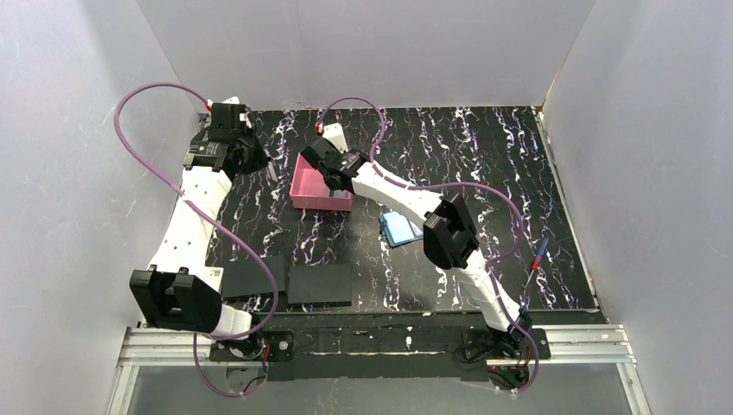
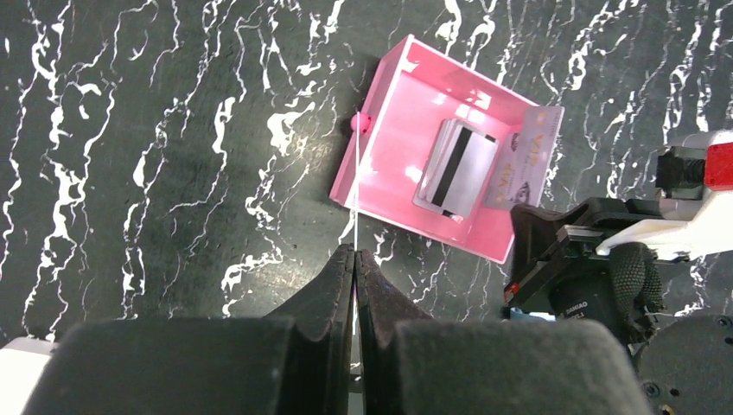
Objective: Put the credit cards into the card holder
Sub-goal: Place the credit card in the storage box.
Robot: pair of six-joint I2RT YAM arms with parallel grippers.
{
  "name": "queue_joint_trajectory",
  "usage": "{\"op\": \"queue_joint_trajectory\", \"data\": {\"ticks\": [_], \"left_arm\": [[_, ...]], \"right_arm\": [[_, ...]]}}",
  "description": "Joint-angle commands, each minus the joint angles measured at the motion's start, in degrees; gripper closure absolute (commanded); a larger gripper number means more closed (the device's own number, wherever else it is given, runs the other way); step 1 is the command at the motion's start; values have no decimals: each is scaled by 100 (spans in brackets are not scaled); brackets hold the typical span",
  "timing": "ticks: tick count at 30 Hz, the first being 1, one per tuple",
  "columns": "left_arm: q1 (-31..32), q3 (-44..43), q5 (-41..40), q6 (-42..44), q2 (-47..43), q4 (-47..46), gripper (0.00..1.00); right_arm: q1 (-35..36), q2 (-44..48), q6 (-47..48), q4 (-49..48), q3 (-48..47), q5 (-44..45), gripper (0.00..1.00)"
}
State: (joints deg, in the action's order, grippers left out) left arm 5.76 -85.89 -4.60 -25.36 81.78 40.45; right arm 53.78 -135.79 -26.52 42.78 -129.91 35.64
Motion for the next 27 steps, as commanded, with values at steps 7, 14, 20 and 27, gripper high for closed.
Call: {"op": "queue_joint_trajectory", "data": {"ticks": [7, 14, 20, 27], "left_arm": [[33, 80, -253, -87, -193, 209, 100], [31, 24, -34, -21, -187, 209, 100], [32, 75, 863, 164, -218, 99, 100], [38, 600, 3418, -376, -365, -1198, 100]], "right_arm": [[123, -222, 210, 327, -385, 512, 98], [142, -444, 325, 442, -676, 255, 72], [127, 162, 809, 233, -616, -499, 40], [-710, 2169, 1218, -793, 2040, -3301, 32]]}}
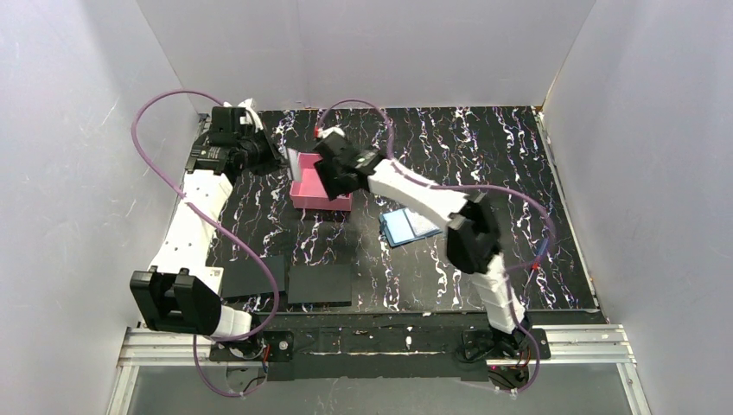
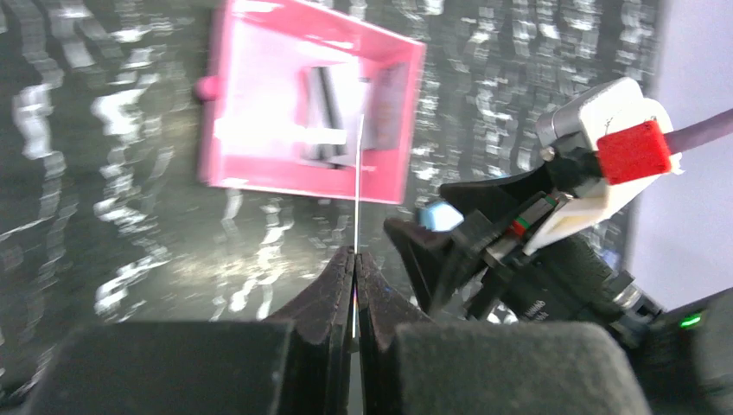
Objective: Put the credit cards into the card holder
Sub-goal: Place the credit card in the storage box.
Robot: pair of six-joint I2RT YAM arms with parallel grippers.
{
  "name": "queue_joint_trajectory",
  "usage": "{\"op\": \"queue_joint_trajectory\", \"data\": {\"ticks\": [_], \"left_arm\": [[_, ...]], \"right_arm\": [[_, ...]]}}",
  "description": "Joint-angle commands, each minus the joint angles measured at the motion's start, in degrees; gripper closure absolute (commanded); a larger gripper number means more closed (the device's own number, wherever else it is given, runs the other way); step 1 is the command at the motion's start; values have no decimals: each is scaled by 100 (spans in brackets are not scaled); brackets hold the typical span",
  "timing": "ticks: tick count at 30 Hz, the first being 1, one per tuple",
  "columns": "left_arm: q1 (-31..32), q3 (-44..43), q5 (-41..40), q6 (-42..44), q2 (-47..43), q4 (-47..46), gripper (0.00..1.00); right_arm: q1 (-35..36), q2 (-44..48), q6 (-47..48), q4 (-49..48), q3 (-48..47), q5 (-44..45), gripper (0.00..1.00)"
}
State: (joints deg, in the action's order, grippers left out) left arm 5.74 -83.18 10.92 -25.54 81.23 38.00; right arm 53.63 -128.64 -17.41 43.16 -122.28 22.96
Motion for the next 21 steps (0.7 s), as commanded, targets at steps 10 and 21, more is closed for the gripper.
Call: {"op": "queue_joint_trajectory", "data": {"ticks": [10, 21], "left_arm": [[1068, 2084, 2838, -2274, -581, -4735, 100], [1843, 2727, 2396, -2920, -756, -6255, 100]], "right_arm": [[-2836, 4463, -1279, -5413, 6480, -7199, 25], [-3517, 5328, -4951, -9728, 8337, -7531, 31]]}}
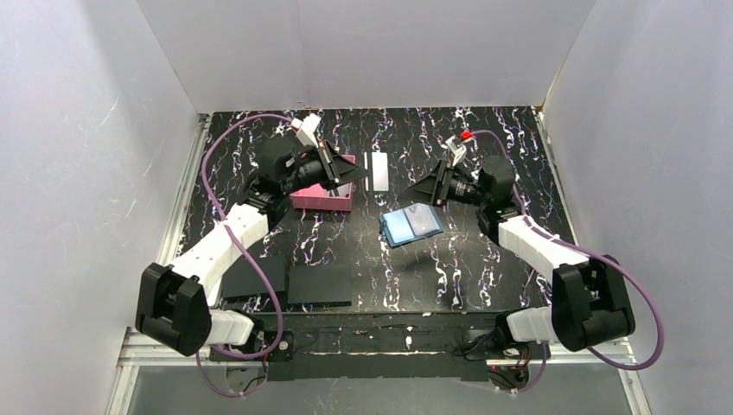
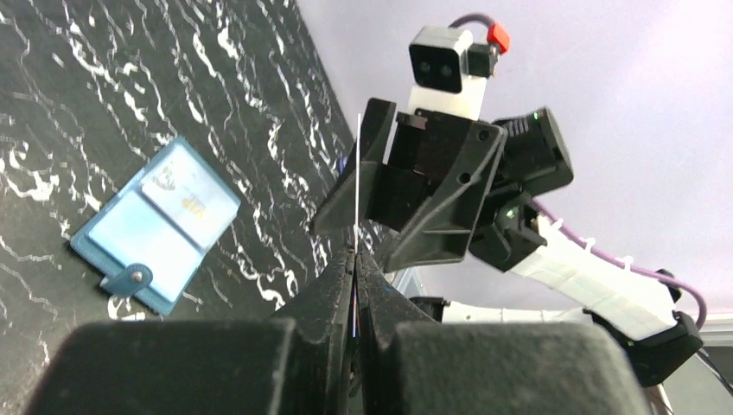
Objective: Put the credit cards into the card holder
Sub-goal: Place the credit card in the storage box, then insert the credit card into the card holder.
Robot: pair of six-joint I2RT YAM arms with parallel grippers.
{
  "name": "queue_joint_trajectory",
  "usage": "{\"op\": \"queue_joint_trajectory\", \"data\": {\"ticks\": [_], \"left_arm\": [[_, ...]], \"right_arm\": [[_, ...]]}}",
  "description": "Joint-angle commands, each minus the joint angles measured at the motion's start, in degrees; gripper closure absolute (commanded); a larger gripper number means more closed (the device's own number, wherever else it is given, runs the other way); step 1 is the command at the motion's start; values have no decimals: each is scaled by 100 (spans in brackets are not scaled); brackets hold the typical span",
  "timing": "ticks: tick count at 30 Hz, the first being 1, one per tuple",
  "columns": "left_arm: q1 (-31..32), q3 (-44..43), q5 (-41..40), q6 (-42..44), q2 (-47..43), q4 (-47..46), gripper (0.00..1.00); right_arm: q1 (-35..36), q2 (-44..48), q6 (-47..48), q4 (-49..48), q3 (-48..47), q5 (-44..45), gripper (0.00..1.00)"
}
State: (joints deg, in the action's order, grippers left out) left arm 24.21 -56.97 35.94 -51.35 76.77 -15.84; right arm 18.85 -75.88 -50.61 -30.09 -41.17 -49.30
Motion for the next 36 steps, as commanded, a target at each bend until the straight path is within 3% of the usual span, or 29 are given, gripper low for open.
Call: {"op": "queue_joint_trajectory", "data": {"ticks": [1, 7, 17, 18, 20, 27, 30, 33, 34, 36], "left_arm": [[23, 117, -90, -388, -311, -926, 100], [251, 232, -96, -701, -278, -1317, 100], [523, 219, 186, -1142, 19, -1764, 100], [557, 213, 205, -1154, 55, -1765, 100], [597, 216, 232, -1222, 148, -1765, 100], [603, 60, 421, -1448, 391, -1765, 84], [615, 32, 433, -1471, 445, -1766, 85], [612, 112, 319, -1412, 397, -1754, 100], [609, 175, 226, -1350, 344, -1654, 100], [615, 153, -37, -1030, 307, -1041, 100]], "right_arm": [[-39, 2, -1939, -2900, 295, -240, 32], [-39, -518, -3506, -4749, 241, 81, 46], [-38, -855, -4086, -5560, 231, 261, 64], [-39, -875, -4131, -5618, 239, 265, 71], [-39, -894, -4145, -5688, 241, 247, 99], [-39, -922, -4097, -5687, 420, 165, 99], [-40, -918, -4097, -5667, 424, 152, 99], [-63, -900, -3978, -5454, 383, 56, 99], [-128, -817, -3524, -5001, 343, -39, 99], [-341, -490, -1792, -2468, 126, -41, 74]]}}
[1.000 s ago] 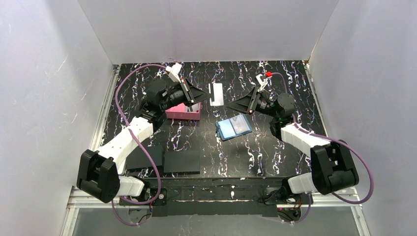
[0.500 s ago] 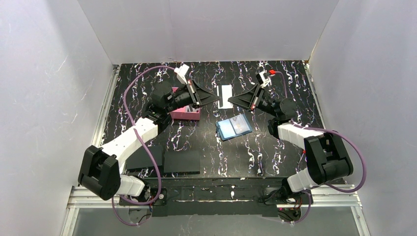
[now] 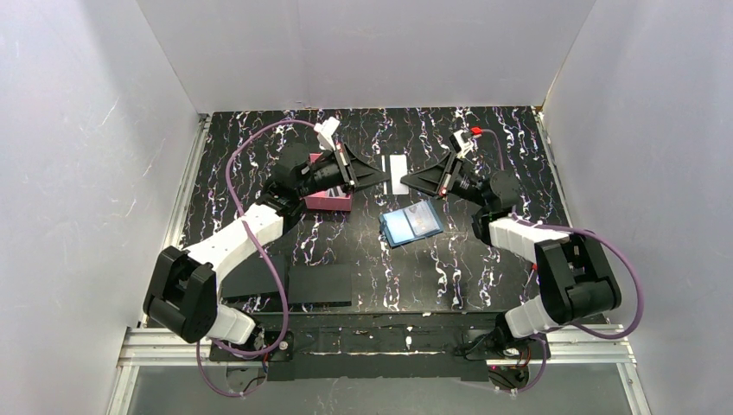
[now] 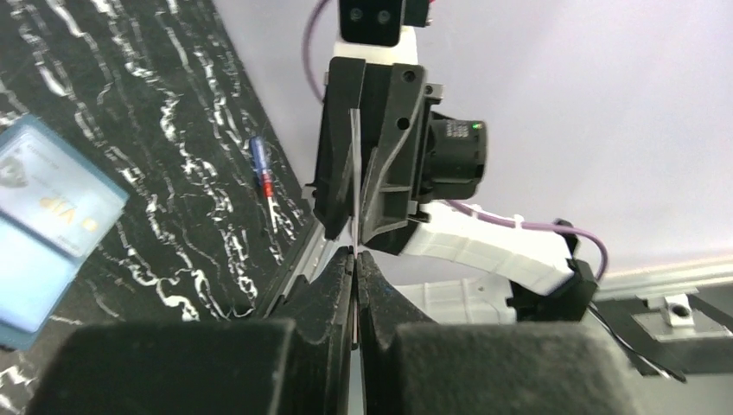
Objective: Put the credit cards into the card holder
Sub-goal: Insert the credit card into the card holder.
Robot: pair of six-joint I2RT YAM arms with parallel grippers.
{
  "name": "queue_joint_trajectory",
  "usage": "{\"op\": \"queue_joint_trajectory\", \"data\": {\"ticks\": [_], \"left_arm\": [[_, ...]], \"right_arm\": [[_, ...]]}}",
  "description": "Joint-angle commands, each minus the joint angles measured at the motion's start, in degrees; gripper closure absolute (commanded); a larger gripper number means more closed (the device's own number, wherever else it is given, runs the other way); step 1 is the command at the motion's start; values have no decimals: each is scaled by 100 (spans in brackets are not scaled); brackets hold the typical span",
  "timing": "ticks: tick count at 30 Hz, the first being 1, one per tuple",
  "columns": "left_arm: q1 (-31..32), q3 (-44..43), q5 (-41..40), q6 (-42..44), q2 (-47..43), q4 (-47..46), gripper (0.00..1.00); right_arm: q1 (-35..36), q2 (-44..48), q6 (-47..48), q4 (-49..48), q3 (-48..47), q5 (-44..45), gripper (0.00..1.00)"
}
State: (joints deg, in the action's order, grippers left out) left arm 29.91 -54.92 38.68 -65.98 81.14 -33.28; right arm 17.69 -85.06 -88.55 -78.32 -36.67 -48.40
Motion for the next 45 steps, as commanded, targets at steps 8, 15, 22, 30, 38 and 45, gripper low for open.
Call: {"op": "queue_joint_trajectory", "data": {"ticks": [8, 15, 22, 30, 38, 45], "left_arm": [[305, -556, -1484, 1491, 477, 3063, 100], [639, -1012, -1518, 1216, 1556, 2922, 100], [646, -1023, -1499, 950, 2109, 2695, 100], [646, -866, -1429, 848, 2373, 2425, 100], [646, -669, -1438, 870, 2491, 2388, 100], [648, -660, -1358, 877, 2685, 2195, 100]], "right_arm": [[-634, 44, 6117, 8028, -1376, 1978, 39], [-611, -835, 6713, 8293, -1774, 2314, 38], [-558, -993, 7243, 8522, -1806, 2829, 34], [-548, -1120, 7216, 8318, -1657, 2788, 43], [-370, -1223, 7526, 8565, -1717, 3297, 38], [-328, -1278, 7483, 8549, -1582, 3537, 49]]}}
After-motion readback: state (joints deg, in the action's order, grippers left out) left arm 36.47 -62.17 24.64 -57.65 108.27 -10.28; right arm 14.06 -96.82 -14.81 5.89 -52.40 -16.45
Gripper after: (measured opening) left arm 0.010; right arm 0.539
